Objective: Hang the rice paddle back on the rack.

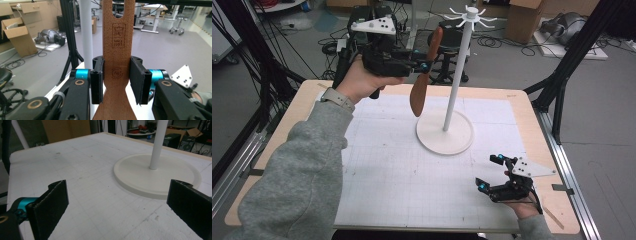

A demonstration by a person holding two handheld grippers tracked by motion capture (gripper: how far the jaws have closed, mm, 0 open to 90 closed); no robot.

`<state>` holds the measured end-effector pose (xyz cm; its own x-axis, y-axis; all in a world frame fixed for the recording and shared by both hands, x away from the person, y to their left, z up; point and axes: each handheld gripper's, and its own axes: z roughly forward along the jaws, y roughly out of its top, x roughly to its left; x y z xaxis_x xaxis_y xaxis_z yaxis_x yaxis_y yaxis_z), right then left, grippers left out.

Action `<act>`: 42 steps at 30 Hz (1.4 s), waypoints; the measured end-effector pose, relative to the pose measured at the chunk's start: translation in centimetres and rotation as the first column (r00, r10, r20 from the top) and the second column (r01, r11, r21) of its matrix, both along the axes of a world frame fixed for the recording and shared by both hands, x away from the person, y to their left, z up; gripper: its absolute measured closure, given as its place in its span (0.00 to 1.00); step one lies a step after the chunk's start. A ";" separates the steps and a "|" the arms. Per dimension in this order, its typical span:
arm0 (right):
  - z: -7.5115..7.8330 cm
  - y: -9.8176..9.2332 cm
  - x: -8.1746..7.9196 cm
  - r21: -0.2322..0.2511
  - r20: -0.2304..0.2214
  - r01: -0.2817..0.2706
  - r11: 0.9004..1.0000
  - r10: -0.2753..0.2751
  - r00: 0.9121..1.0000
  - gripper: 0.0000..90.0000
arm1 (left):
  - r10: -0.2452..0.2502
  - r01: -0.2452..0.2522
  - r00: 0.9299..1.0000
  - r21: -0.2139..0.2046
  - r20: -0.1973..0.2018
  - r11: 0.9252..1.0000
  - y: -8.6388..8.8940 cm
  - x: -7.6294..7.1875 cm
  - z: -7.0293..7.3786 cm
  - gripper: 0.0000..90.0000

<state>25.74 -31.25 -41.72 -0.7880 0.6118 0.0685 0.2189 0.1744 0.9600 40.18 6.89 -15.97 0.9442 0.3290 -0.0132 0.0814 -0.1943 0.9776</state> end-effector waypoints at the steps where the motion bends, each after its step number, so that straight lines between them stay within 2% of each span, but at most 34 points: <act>1: 0.0 0.0 0.0 -0.002 -0.003 0.000 1.000 0.000 1.000 0.03 | 0.000 0.000 1.000 0.007 0.005 1.000 -0.3 0.1 0.2 0.72; 6: 0.0 0.2 0.1 -0.008 0.000 -0.006 1.000 0.006 1.000 0.03 | 0.013 -0.013 1.000 0.019 0.010 1.000 -1.4 0.6 0.8 0.72; 8: 0.0 0.1 0.0 -0.009 -0.002 -0.006 1.000 0.006 1.000 0.03 | 0.035 -0.035 0.999 0.025 0.019 0.999 -1.7 0.9 1.0 0.72; 12: -0.1 0.2 0.1 -0.007 -0.001 -0.007 1.000 0.007 1.000 0.03 | 0.066 -0.066 0.998 0.019 0.008 0.998 -2.3 1.5 1.2 0.72; 14: -0.1 0.2 0.1 -0.009 -0.001 -0.012 1.000 0.012 1.000 0.03 | 0.066 -0.067 0.998 0.028 0.010 0.997 -2.6 1.7 1.4 0.72; 16: -0.1 0.2 0.1 -0.008 -0.001 -0.012 1.000 0.012 1.000 0.03 | 0.066 -0.066 0.998 0.019 0.016 0.998 -2.8 1.7 1.5 0.72; 21: -0.1 0.2 0.1 -0.012 -0.001 -0.016 1.000 0.016 1.000 0.03 | 0.089 -0.089 0.996 0.026 0.013 0.996 -3.2 1.9 1.3 0.72; 25: -0.1 0.2 0.1 -0.016 -0.007 -0.015 1.000 0.015 1.000 0.03 | 0.125 -0.126 0.992 0.027 0.022 0.992 -3.9 1.9 1.1 0.72; 29: -0.1 0.3 0.1 -0.018 -0.010 -0.019 1.000 0.019 1.000 0.03 | 0.147 -0.147 0.989 0.042 0.011 0.988 -4.2 2.1 0.9 0.72; 34: -0.1 0.3 0.2 -0.017 -0.006 -0.023 1.000 0.023 1.000 0.03 | 0.143 -0.143 0.990 0.016 0.020 0.990 -4.0 1.5 1.4 0.72; 42: -0.1 0.4 0.2 -0.021 -0.010 -0.024 0.999 0.024 1.000 0.03 | 0.141 -0.143 0.989 0.031 0.034 0.989 -4.5 0.7 1.6 0.72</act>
<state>25.91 -30.84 -41.85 -0.8017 0.5943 0.0638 0.2241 0.1998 0.9539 40.84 2.39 -14.36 0.8877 0.4595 0.0289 0.0798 -0.2154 0.9733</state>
